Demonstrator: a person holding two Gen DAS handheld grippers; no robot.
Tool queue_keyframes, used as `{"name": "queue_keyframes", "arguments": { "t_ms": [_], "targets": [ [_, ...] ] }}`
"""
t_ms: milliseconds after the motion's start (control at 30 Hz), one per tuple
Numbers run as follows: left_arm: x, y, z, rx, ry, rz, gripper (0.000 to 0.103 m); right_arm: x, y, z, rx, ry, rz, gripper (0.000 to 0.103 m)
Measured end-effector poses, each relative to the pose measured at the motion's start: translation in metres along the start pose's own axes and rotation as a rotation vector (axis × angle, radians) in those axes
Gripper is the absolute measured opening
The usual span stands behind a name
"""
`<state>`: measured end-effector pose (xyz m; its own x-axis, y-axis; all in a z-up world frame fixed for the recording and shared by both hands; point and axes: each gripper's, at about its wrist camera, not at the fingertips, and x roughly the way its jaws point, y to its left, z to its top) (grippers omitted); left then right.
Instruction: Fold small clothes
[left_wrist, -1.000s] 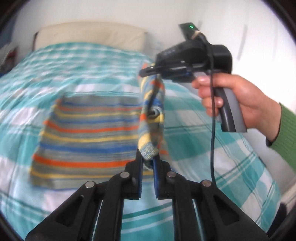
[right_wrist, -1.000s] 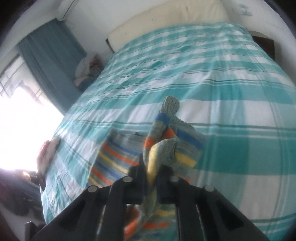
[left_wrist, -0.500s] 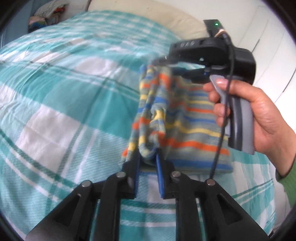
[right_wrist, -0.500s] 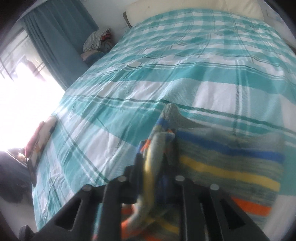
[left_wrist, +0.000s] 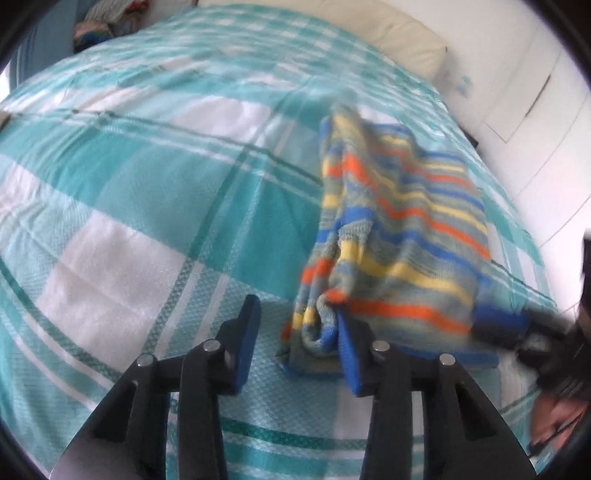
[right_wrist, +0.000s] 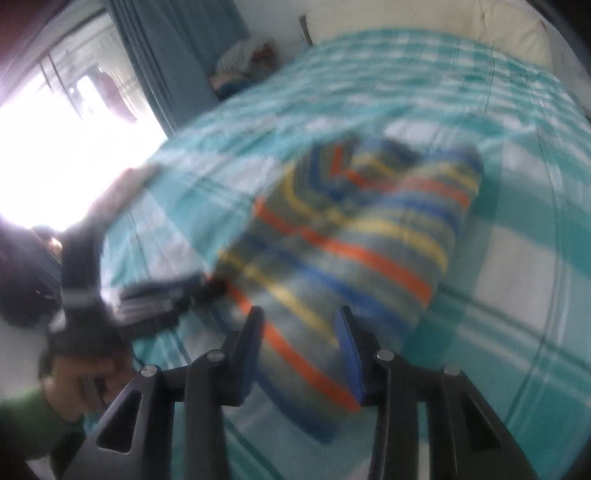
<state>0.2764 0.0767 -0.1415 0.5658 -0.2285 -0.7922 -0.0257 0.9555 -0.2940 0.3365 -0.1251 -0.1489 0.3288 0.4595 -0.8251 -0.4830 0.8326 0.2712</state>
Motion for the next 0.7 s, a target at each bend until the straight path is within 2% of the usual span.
{"name": "queue_keyframes", "arguments": {
  "t_ms": [67,167,233,300,433,567,633,700],
  "targets": [
    [-0.01,-0.002,-0.002,0.031,0.004,0.027,0.043,-0.009,0.005,-0.018,-0.004,-0.065,-0.024,0.031],
    [-0.034,0.003,-0.011,0.079,-0.005,0.075,0.057,-0.035,0.008,-0.035,0.047,-0.097,-0.018,0.031],
    [-0.052,0.008,-0.019,0.116,-0.002,0.109,0.059,-0.053,0.01,-0.052,0.05,-0.109,-0.043,0.037],
    [-0.07,0.016,-0.023,0.164,0.0,0.14,0.066,-0.066,0.014,-0.072,0.033,-0.103,-0.083,0.055],
    [-0.116,0.027,-0.029,0.219,0.011,0.177,0.082,-0.091,0.012,-0.113,0.045,-0.096,-0.131,0.065],
    [-0.158,0.015,-0.028,0.254,-0.032,0.14,0.097,-0.109,0.011,-0.139,0.102,-0.108,-0.192,0.069],
    [-0.162,0.003,-0.031,0.248,-0.051,0.095,0.1,-0.115,0.01,-0.147,0.148,-0.13,-0.232,0.077],
    [-0.15,-0.01,-0.038,0.243,-0.04,0.053,0.1,-0.114,0.011,-0.155,0.204,-0.146,-0.273,0.086]
  ]
}}
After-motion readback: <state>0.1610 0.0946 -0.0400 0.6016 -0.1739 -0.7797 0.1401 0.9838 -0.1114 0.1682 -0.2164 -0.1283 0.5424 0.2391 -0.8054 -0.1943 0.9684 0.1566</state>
